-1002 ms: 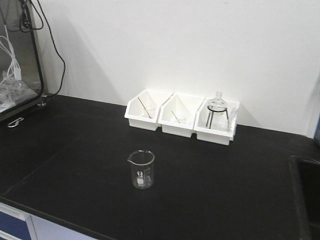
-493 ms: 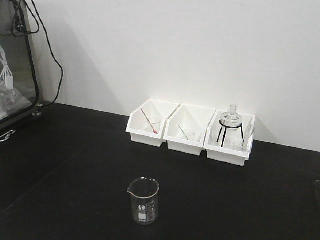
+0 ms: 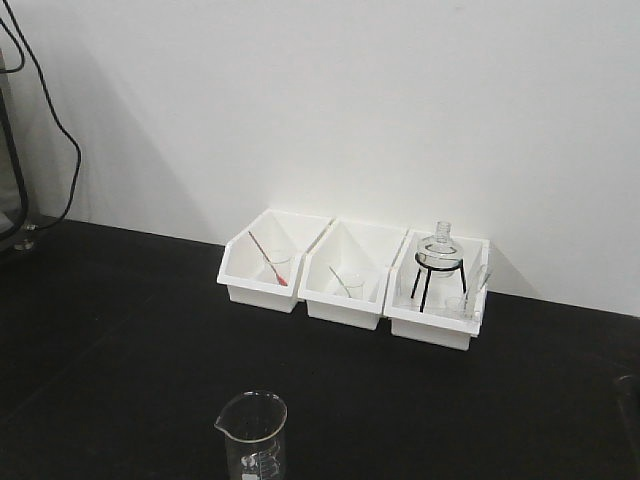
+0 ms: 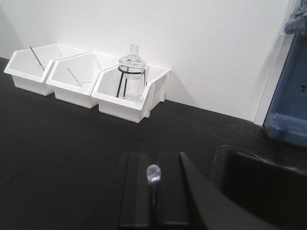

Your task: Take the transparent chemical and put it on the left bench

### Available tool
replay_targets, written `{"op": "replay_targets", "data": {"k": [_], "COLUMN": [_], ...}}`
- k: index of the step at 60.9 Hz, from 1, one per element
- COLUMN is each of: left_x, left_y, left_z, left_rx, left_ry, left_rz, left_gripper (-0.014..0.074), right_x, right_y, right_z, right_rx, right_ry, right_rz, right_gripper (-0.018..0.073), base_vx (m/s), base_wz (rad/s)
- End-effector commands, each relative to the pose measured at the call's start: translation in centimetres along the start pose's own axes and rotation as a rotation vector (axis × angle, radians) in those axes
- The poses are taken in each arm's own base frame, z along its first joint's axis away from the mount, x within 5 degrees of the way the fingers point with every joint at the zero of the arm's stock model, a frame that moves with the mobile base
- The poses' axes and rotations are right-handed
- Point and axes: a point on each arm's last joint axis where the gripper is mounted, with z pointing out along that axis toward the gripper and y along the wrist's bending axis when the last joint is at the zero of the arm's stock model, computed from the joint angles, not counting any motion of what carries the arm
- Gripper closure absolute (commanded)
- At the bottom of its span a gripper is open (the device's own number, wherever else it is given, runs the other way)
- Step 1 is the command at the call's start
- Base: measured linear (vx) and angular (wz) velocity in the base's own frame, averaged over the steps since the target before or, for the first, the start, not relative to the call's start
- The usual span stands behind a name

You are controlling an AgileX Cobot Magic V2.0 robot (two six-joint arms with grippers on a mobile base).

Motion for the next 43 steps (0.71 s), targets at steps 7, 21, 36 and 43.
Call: {"op": "replay_targets", "data": {"k": [7,21,36,43], "left_x": [-0.3,-0.3,-0.3,-0.3], "left_y": [0.0,0.0,0.0,0.0], "left_z": [-0.1,-0.1,-0.1,-0.1], "left_rx": [-0.002,-0.002,-0.002,-0.002], "left_ry": [-0.081,-0.081,-0.081,-0.081], "left_rz": [-0.009,-0.009,-0.009,-0.009], "left_gripper": [0.06,0.06,0.06,0.06], "right_x": [-1.8,-1.8,-2.7,-4.0], "right_y": [-0.2,-0.2,-0.1,0.3], "right_z": [-0.2,-0.2,0.3,2.1], "right_rx": [0.013,0.013,0.001,-0.042], "right_ry": [-0.107,-0.107,-0.194,-0.275], "right_rz": [-0.005,-0.005,0.001,0.001], "right_gripper": [0.0564,0.0564,0.0564,0.0562], "base_vx": [0.03,0.01,0.0,0.0], "base_wz": [-0.05,-0.02,0.0,0.0]}}
